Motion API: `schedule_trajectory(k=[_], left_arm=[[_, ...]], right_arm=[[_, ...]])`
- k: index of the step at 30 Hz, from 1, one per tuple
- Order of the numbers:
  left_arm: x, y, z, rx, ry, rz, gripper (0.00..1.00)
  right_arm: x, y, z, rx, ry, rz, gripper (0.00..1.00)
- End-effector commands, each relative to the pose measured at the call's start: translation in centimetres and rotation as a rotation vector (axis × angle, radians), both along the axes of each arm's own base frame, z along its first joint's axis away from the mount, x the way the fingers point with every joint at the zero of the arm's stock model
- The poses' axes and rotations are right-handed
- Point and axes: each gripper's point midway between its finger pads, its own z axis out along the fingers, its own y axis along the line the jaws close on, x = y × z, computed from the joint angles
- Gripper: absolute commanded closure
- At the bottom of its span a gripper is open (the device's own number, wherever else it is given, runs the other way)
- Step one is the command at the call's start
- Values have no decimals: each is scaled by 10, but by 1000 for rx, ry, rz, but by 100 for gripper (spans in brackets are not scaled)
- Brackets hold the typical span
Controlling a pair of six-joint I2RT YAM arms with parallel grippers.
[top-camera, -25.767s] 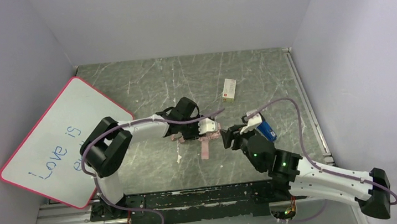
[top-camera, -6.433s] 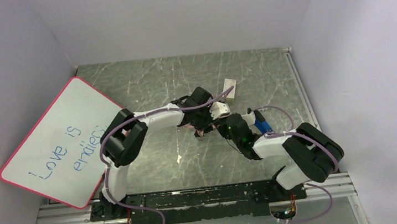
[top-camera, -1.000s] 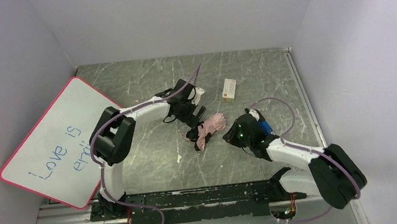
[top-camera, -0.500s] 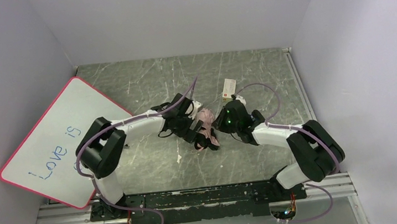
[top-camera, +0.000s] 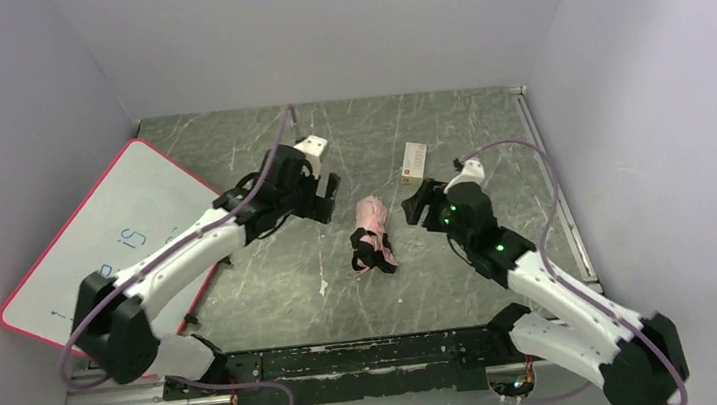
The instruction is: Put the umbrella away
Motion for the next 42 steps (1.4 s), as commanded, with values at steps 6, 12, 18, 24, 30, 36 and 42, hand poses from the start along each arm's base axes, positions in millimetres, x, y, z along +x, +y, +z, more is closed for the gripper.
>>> schedule_trajectory(k=[6,12,18,24,30,36,42], left_arm=[[-27,43,104,-233,-287,110,0],[-60,80,124,-327,-353,186,0],[-86,114,122,-392,-396,266,0],[-93,143,111,-307,-389,361,0],[-89,140,110,-291,-387,350,0],[-83,141,112,-256,-422,344,0],[-80,141,108,-247,-422,357,0]], right_arm=[[-31,-54,83,-89,-184,-89,0],[-48,-79,94,-236,-102,-106,0],[-52,-95,96,-271,-89,-174,0],[-56,-93,117,-228,-197,-136,0],[-54,-97,122,-228,-207,-169,0],[-56,-104,125,-211,-221,-205,0],[-53,-110,124,-231,-213,-249,0]])
